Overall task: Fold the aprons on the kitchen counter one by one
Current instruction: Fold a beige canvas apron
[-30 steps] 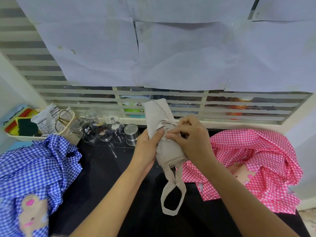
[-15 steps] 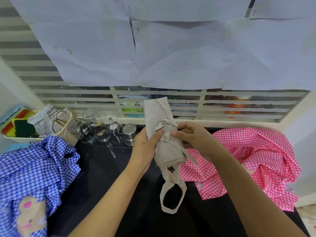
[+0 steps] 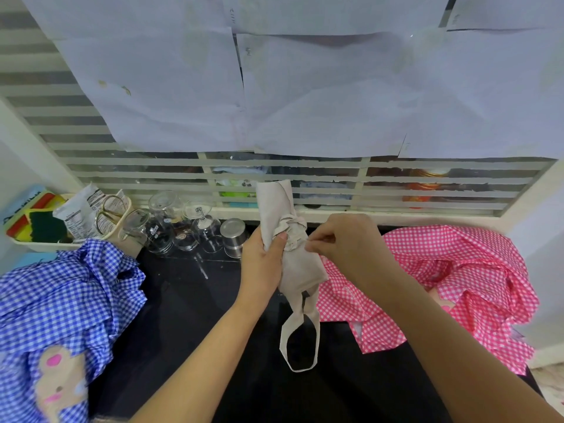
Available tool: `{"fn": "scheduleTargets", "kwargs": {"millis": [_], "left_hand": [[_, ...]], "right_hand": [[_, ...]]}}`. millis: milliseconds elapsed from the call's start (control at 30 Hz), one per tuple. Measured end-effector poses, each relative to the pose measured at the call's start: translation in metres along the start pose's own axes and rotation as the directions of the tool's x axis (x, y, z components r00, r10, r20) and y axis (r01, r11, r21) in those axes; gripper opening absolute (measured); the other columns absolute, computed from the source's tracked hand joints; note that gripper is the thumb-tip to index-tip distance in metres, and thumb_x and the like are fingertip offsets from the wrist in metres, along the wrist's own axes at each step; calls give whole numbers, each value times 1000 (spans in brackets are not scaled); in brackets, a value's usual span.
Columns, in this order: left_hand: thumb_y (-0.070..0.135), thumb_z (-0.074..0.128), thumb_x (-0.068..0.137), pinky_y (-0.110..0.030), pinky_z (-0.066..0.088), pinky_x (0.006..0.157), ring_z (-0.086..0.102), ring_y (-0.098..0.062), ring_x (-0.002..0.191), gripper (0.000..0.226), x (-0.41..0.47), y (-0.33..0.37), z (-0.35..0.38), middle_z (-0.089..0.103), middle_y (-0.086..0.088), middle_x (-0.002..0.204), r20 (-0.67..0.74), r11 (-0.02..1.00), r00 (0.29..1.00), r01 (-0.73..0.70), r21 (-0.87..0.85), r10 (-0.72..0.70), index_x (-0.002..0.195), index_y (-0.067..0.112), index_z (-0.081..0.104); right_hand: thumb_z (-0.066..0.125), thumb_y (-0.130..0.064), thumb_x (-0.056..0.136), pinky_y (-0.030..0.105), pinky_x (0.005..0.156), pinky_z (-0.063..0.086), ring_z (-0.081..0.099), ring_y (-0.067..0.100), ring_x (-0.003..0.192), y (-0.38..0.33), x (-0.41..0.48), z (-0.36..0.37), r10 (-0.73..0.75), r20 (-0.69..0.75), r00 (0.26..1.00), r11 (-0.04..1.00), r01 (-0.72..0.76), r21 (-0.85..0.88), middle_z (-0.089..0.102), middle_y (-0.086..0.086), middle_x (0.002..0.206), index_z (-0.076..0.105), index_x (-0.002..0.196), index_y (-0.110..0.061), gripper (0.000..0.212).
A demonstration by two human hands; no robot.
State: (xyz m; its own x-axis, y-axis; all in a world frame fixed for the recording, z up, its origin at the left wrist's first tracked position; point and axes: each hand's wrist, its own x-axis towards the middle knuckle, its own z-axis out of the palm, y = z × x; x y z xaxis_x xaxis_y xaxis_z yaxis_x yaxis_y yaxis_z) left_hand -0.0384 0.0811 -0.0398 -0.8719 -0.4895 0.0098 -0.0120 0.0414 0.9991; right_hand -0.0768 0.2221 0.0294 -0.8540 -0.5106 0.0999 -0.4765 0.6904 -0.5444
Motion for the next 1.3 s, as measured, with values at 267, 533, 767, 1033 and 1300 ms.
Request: {"fn": "scheduleTargets", "kwargs": {"millis": [267, 533, 767, 1033, 1300], "left_hand": [[12, 56, 95, -29, 54, 82, 69, -17, 99, 19, -10, 4, 6, 73, -2, 103, 115, 974, 990, 101, -204, -79, 108, 21, 67], [18, 60, 84, -33, 57, 84, 68, -25, 101, 31, -8, 11, -4, 71, -13, 108, 316, 866, 932, 300, -400, -177, 113, 9, 63], [14, 62, 78, -36, 57, 86, 69, -23, 94, 36, -6, 19, -11, 72, -12, 104, 499, 806, 834, 456, -378, -238, 113, 7, 62], [10, 63, 77, -37, 58, 78, 70, -24, 84, 26, -6, 18, -14, 72, -15, 97, 556, 749, 750, 586, -308, -358, 102, 6, 68], [12, 62, 77, -29, 58, 66, 71, -21, 77, 24, -6, 19, -17, 72, -14, 88, 637, 758, 650, 633, -154, -414, 97, -1, 66]], "right_hand": [[70, -25, 85, 6, 69, 42, 54, -2, 67, 2, 6, 36, 85, -112, 990, 966, -54, 253, 65, -7, 76, 73, 87, -18, 9], [87, -33, 63, 16, 79, 41, 46, 4, 100, 18, 14, 25, 313, 59, 948, 760, -287, 583, 38, -9, 116, 41, 124, -23, 76], [71, -16, 77, 29, 81, 55, 68, 24, 100, 35, 16, 20, -1, 478, 878, 397, -438, 806, 71, 9, 107, 62, 116, -6, 41], [63, -33, 85, 37, 89, 52, 60, 32, 114, 49, 21, 21, -124, 466, 876, 289, -417, 862, 61, 18, 124, 50, 131, -1, 57], [69, -12, 83, 31, 82, 57, 70, 17, 94, 42, 16, 21, 5, 231, 973, 576, -192, 795, 74, 0, 97, 68, 106, -14, 24]]}}
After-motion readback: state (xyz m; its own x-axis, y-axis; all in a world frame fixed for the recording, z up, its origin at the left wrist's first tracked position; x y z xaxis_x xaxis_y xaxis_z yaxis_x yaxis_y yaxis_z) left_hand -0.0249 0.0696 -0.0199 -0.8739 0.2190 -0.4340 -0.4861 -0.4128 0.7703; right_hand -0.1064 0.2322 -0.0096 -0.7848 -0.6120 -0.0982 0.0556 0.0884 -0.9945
